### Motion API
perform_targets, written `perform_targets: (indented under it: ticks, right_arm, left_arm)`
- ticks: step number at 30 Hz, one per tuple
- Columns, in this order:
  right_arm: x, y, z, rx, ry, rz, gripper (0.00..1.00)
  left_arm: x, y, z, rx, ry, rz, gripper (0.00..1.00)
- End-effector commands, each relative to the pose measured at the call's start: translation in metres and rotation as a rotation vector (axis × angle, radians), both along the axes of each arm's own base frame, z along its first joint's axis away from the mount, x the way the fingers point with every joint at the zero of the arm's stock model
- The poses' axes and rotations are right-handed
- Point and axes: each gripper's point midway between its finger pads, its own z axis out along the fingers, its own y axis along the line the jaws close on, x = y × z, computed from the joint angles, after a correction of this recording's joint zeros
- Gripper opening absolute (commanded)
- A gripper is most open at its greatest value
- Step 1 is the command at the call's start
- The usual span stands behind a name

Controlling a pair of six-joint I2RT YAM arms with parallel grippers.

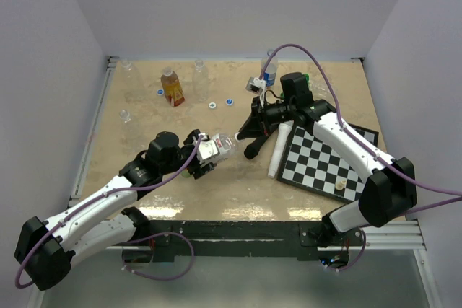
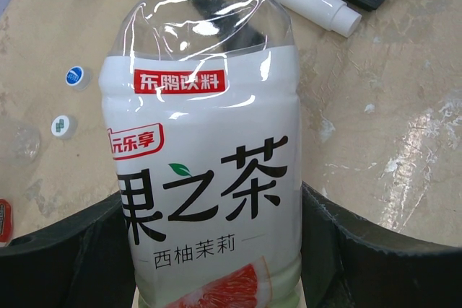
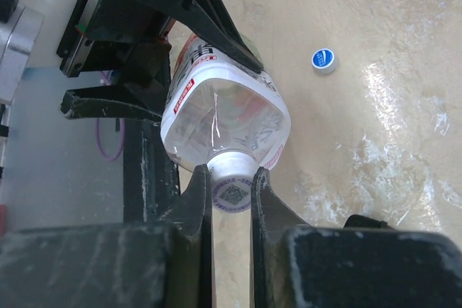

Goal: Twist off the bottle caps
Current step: Unscrew the bottle cap from the plastic bottle.

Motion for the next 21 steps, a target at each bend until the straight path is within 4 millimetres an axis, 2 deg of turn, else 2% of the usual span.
perform_targets:
  ticks: [1,5,6,8,9,14,16,18,21]
  right_arm:
    - [-0.017,0.001,0.01,0.027,-0.026,0.087,0.0]
    - [-0.026,-0.001,0.01,0.004,-0.144,0.195,0.0]
    - [-0.031,-0.003,0.01,0.04,-0.322,0.332,0.0]
    - [-0.056,-0.019,0.0,0.052,-0.511,0.562,0.0]
    - [-0.061,-0.023,-0.007,0.049,-0.541,0.614,0.0]
    - [-0.043,-0.026,-0.027,-0.004,-0.836,0.73,0.0]
    - [-0.032,-0.026,-0.026,-0.03,-0.965,0.74,0.0]
    - [-0.016,-0.024,-0.017,-0.076,-1.107,0.7,0.02]
    - [0.003,-0.028,-0.014,-0.18,-1.168,0.622,0.0]
  left_arm:
    - [0.005,-0.009,0.022,-0.058,-0.056,-0.013,0.0]
    - [0.004,-0.008,0.022,-0.061,-0.057,-0.014,0.0]
    - [0.004,-0.008,0.022,-0.061,-0.057,-0.012,0.0]
    - [0.004,-0.009,0.022,-0.061,-0.054,-0.018,0.0]
    - [0.004,-0.009,0.023,-0.063,-0.057,-0.02,0.0]
    - [0.004,-0.009,0.022,-0.063,-0.055,-0.018,0.0]
    - [0.004,-0.008,0.022,-0.063,-0.055,-0.014,0.0]
    - [0.004,-0.009,0.022,-0.061,-0.056,-0.015,0.0]
    - [0.004,-0.008,0.023,-0.063,-0.057,-0.015,0.0]
